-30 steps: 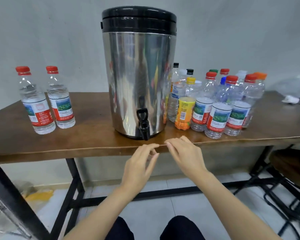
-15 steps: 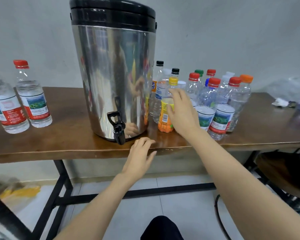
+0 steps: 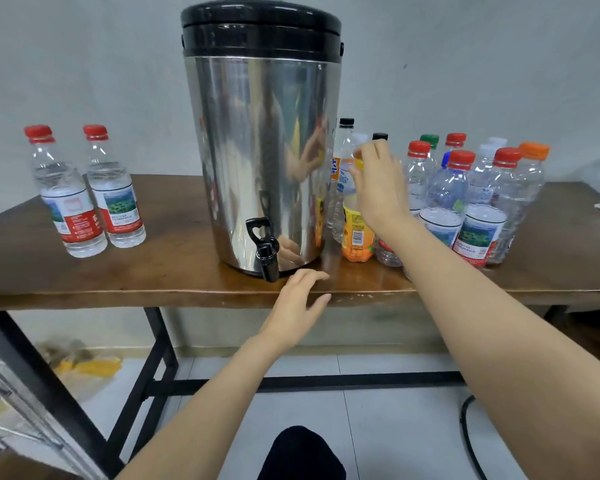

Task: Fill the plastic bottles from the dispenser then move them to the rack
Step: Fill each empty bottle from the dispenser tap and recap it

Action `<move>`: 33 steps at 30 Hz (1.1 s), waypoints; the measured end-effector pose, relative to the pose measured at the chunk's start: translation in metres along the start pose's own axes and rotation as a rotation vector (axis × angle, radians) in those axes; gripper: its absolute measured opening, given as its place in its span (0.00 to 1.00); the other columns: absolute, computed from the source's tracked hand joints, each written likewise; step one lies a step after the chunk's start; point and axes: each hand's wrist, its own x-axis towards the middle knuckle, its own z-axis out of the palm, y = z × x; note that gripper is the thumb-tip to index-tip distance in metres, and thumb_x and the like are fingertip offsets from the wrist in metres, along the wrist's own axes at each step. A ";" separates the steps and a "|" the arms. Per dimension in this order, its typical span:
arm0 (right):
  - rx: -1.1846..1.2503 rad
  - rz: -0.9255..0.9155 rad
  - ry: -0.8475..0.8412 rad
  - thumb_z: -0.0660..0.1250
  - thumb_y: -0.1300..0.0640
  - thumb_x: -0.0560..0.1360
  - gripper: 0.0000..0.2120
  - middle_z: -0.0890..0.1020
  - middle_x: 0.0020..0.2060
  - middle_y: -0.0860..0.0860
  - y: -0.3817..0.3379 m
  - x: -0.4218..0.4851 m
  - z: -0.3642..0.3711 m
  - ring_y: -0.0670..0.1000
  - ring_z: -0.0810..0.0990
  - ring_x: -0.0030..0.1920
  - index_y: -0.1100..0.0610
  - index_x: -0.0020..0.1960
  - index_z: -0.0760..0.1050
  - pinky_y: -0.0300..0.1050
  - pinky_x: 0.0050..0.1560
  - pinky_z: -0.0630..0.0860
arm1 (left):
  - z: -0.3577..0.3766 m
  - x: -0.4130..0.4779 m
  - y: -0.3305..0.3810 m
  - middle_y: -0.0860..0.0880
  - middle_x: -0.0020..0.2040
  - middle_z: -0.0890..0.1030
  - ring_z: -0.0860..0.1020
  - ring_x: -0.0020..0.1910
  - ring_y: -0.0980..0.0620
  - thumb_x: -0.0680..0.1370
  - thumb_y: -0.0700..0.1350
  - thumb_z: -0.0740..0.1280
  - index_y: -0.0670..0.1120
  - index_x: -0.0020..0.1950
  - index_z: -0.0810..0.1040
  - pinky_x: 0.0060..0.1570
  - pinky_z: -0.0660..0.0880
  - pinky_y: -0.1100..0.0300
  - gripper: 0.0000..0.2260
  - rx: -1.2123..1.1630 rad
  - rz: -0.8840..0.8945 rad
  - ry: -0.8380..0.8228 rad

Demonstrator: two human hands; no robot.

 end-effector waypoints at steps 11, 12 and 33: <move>0.423 -0.061 0.170 0.65 0.73 0.76 0.15 0.75 0.57 0.59 -0.048 -0.065 -0.065 0.40 0.69 0.50 0.65 0.61 0.75 0.20 0.50 0.64 | -0.021 -0.023 0.049 0.51 0.71 0.68 0.69 0.67 0.56 0.77 0.49 0.72 0.47 0.78 0.59 0.66 0.64 0.65 0.34 -0.306 -0.080 0.145; 0.431 -0.067 0.168 0.65 0.72 0.76 0.14 0.76 0.56 0.58 -0.052 -0.073 -0.070 0.39 0.69 0.50 0.65 0.61 0.76 0.21 0.51 0.64 | -0.020 -0.024 0.054 0.51 0.73 0.66 0.67 0.69 0.56 0.75 0.50 0.74 0.48 0.78 0.56 0.67 0.63 0.64 0.38 -0.354 -0.090 0.150; 0.209 -0.042 -0.657 0.68 0.42 0.75 0.17 0.73 0.38 0.49 -0.066 -0.113 -0.050 0.49 0.72 0.38 0.58 0.49 0.80 0.45 0.42 0.67 | -0.032 -0.083 0.017 0.59 0.59 0.80 0.77 0.58 0.61 0.67 0.50 0.80 0.54 0.69 0.71 0.56 0.74 0.66 0.33 -0.348 -0.212 0.229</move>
